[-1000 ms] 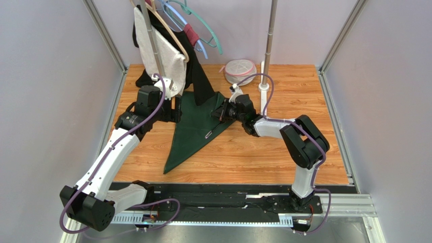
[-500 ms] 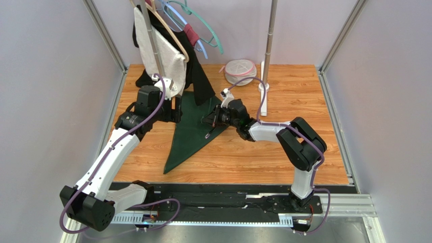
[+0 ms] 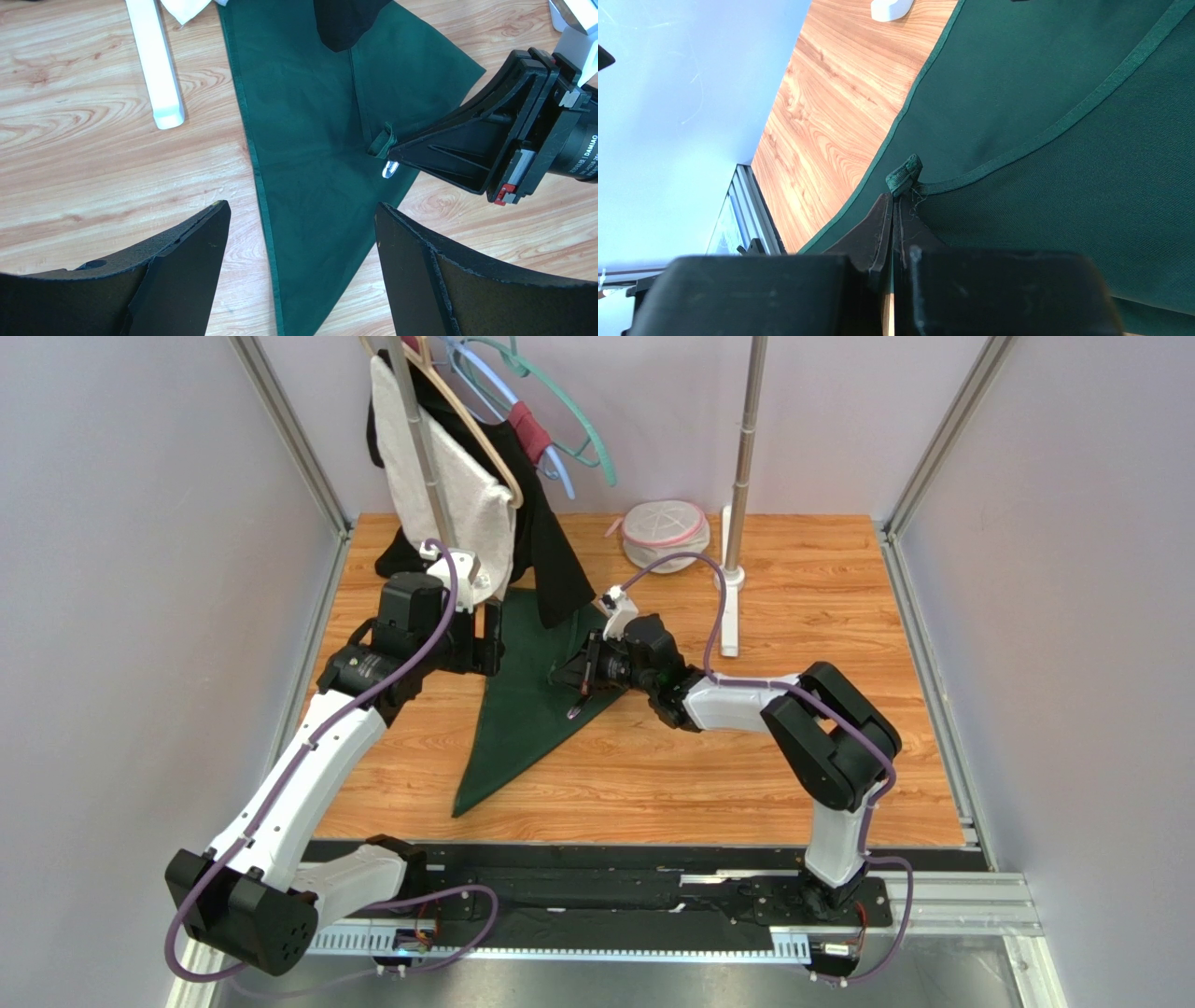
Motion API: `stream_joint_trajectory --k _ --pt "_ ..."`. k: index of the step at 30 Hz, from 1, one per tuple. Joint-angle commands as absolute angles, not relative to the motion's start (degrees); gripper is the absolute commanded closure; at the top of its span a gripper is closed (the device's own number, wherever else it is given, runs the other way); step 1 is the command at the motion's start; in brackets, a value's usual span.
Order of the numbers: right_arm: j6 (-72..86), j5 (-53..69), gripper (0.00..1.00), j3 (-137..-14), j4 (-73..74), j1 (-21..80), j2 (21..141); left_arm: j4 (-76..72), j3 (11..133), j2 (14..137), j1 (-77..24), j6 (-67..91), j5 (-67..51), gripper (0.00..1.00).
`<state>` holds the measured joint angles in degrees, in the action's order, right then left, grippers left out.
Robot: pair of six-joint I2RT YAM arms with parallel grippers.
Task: Fold the napkin, place the utensils inside, and roll it up
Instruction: Fold the napkin
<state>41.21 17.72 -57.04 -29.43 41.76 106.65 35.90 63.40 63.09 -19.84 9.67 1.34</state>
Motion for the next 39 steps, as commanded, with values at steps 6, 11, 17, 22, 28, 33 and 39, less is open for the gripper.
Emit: stream_joint_trajectory --k 6,11,17,22,28,33,39 --pt "38.5 17.23 1.0 -57.13 -30.41 43.77 107.22 34.72 63.81 62.05 -19.6 9.14 0.97 0.16" --pt "38.06 16.53 1.0 -55.64 -30.32 44.65 107.84 34.8 63.81 62.23 -19.6 9.23 1.05 0.16" --pt "37.27 15.3 1.0 -55.19 -29.45 45.44 109.25 34.81 63.81 62.4 -19.6 9.23 1.05 0.16" --pt "36.12 15.29 0.95 -55.99 -27.25 45.97 110.21 34.81 63.81 62.58 -19.6 9.23 1.06 0.16" --pt "33.58 14.51 0.5 -54.85 -26.19 46.93 107.15 34.98 63.9 62.67 -19.6 9.23 1.41 0.15" --pt "28.32 13.1 0.45 -53.53 -22.24 48.07 99.69 34.81 63.9 61.79 -19.6 9.75 2.28 0.15" --pt "12.44 2.94 0.46 -55.8 -10.66 54.91 93.08 34.28 63.72 59.33 -15.83 12.29 3.08 0.13"
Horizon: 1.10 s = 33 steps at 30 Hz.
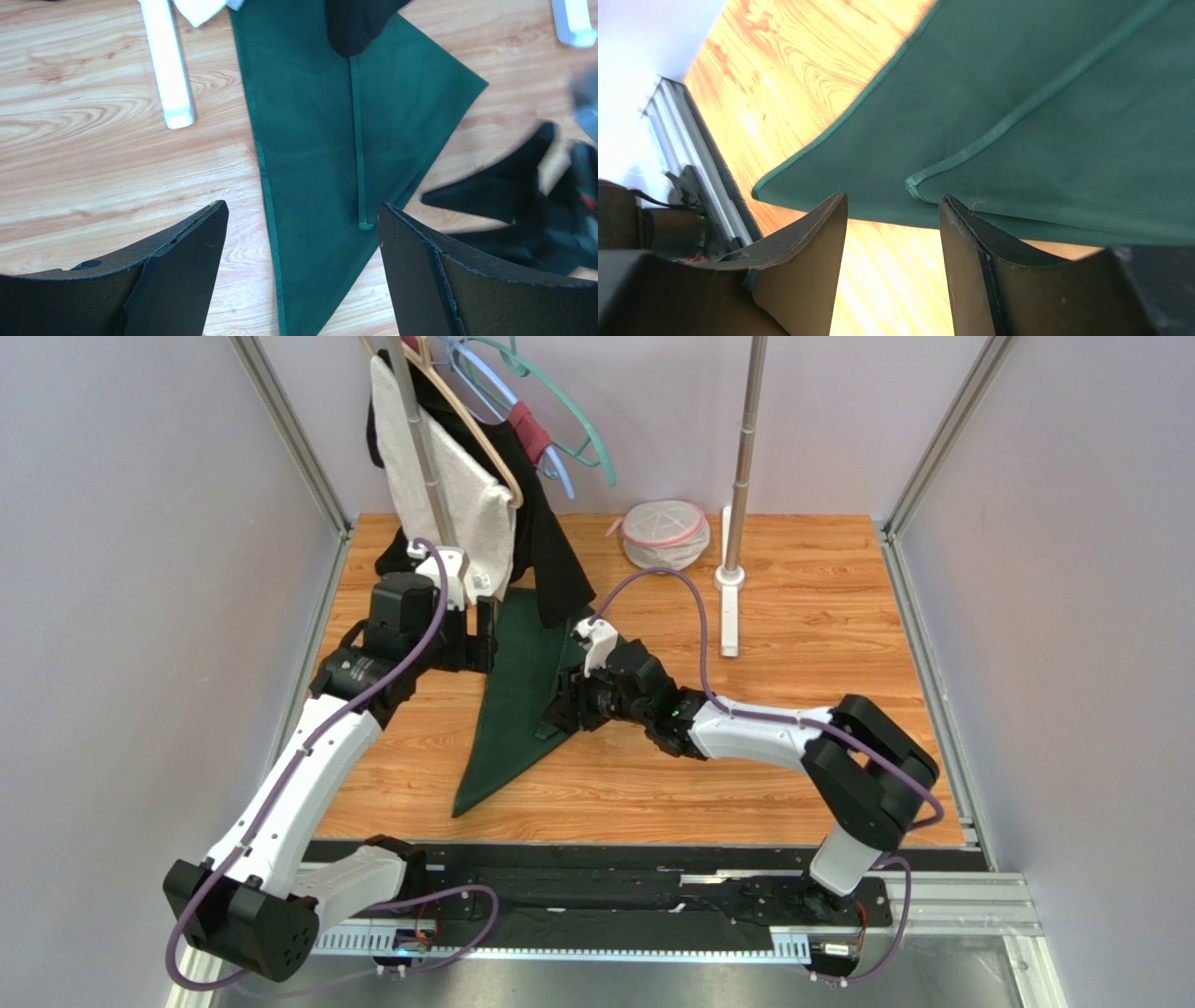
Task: Fold the napkin, place the utensils inside, and roll it up
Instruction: Fold the napkin
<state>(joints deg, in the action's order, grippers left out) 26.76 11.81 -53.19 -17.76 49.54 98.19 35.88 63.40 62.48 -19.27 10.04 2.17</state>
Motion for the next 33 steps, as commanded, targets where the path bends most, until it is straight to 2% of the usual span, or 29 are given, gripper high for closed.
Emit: stream_joint_trajectory --k 1,7,12,24,33 --pt "10.13 1.42 0.46 -56.68 -9.68 56.06 93.16 34.19 63.63 59.07 -12.6 13.0 2.47 0.12" --pt "4.58 0.17 0.47 -61.34 -10.89 62.39 98.34 33.66 63.63 56.52 -0.98 15.82 0.61 0.09" --pt "-2.27 -7.28 0.48 -67.4 -12.91 70.55 105.46 33.4 63.11 55.55 9.66 15.73 0.62 0.09" --pt "-19.49 -14.4 0.48 -69.52 -20.56 81.99 115.13 33.14 62.93 55.72 13.09 15.21 -1.32 0.09" --pt "-27.94 -21.27 0.5 -71.53 -27.69 84.11 121.28 32.78 62.84 56.43 13.09 15.64 -4.57 0.1"
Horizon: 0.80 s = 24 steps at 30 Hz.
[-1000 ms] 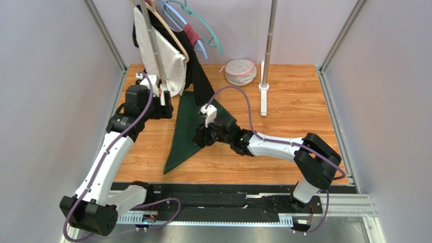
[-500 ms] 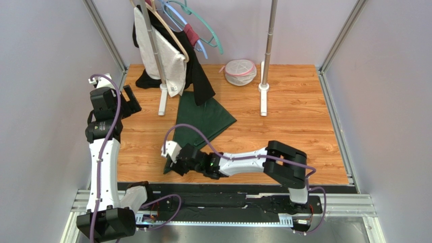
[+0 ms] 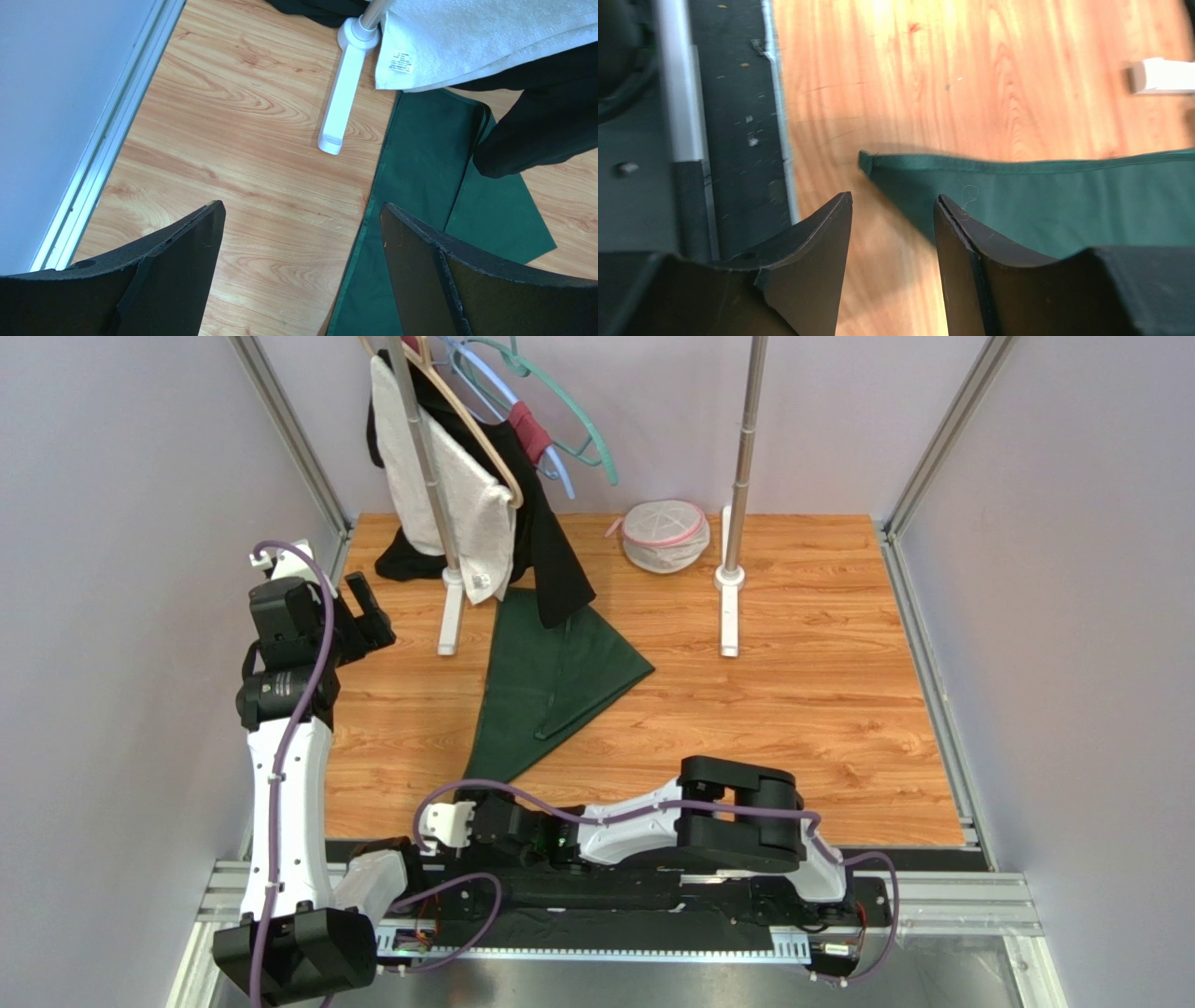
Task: Fold the napkin, place the utensils inside, and roll it up
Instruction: Fold the napkin
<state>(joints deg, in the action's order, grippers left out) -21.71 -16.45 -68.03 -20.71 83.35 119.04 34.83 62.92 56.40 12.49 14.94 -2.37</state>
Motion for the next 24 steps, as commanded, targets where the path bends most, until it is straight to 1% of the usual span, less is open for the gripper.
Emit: stream_joint_trajectory --k 1,10,16,21,24 --pt "-29.17 -21.44 0.5 -71.63 -28.03 84.2 121.64 32.78 62.93 56.43 13.1 15.56 -4.66 0.1" --pt "-34.54 -21.19 0.51 -72.25 -29.01 84.64 124.72 32.7 62.93 56.07 13.09 15.56 -5.1 0.1" --pt "-35.95 -19.87 0.54 -71.54 -28.74 84.46 125.77 32.7 62.93 56.16 13.01 15.64 -5.71 0.1" --pt "-36.65 -18.9 0.6 -71.46 -29.27 84.2 126.65 32.52 62.84 56.34 13.01 15.73 -6.15 0.1" --pt "-35.86 -18.19 0.67 -71.72 -28.92 83.94 126.74 32.52 62.93 56.34 13.09 15.73 -6.24 0.1"
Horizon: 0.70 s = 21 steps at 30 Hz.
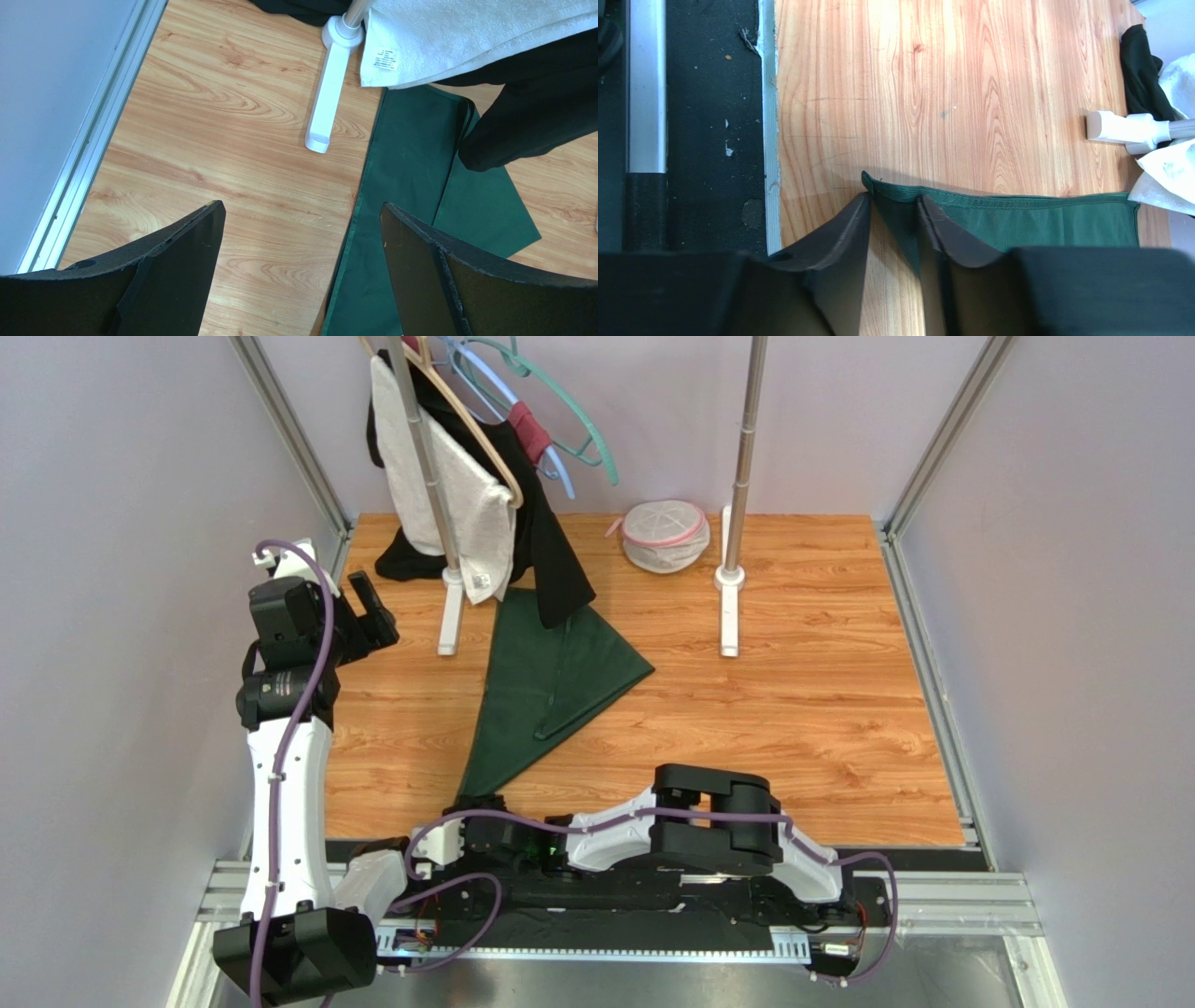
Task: Fold the napkin, place the utensils inside, and roll it up
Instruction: Fold the napkin
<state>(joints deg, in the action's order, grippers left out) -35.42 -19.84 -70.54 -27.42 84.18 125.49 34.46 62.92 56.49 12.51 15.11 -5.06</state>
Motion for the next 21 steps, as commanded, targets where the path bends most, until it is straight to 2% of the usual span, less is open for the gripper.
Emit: stream_joint_trajectory --k 1,6,12,21 --pt "-35.51 -18.11 0.71 -71.63 -28.92 83.94 126.74 32.52 62.93 56.34 13.1 15.73 -6.33 0.1" --pt "-34.37 -18.11 0.8 -71.63 -28.13 83.94 126.83 32.52 62.93 56.25 13.01 15.73 -6.33 0.1" --pt "-32.79 -17.84 0.99 -72.25 -27.07 83.85 127.53 32.43 62.93 56.43 13.1 15.73 -6.77 0.1" --pt "-23.58 -18.2 1.0 -69.97 -29.7 81.13 124.9 32.52 62.93 55.9 13.27 15.64 -6.24 0.1"
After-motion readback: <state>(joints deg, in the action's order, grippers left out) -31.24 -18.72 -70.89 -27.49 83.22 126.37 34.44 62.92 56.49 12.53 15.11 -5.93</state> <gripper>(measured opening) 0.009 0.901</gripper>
